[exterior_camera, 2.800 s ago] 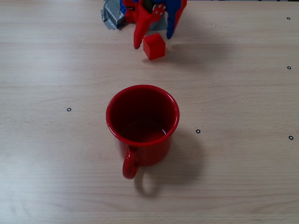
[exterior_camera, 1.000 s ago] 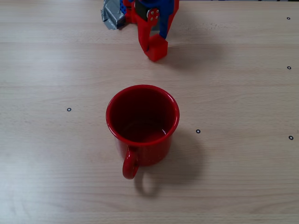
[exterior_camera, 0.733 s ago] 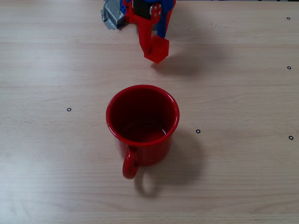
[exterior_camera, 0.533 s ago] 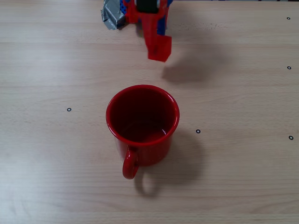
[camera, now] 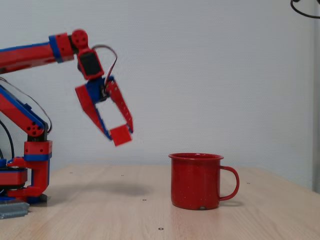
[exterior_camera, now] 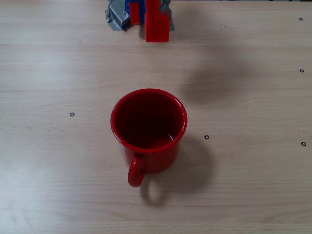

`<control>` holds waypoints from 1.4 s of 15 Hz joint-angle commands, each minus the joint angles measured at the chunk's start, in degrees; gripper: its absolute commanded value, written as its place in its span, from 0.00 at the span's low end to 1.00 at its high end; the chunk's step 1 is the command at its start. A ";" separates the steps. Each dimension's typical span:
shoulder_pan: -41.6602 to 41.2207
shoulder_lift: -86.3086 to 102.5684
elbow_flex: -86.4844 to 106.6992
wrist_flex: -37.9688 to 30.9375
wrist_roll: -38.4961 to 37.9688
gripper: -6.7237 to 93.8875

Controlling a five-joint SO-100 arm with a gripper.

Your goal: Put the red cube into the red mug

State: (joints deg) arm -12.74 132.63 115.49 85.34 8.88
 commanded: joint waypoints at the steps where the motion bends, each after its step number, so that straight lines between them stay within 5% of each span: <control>1: 0.70 -1.49 -9.58 2.29 -0.44 0.07; 8: 1.49 -21.62 -39.64 8.17 -3.08 0.07; 21: 5.63 -47.64 -52.38 -2.37 -3.69 0.07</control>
State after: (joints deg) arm -7.73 82.09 68.03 83.23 3.43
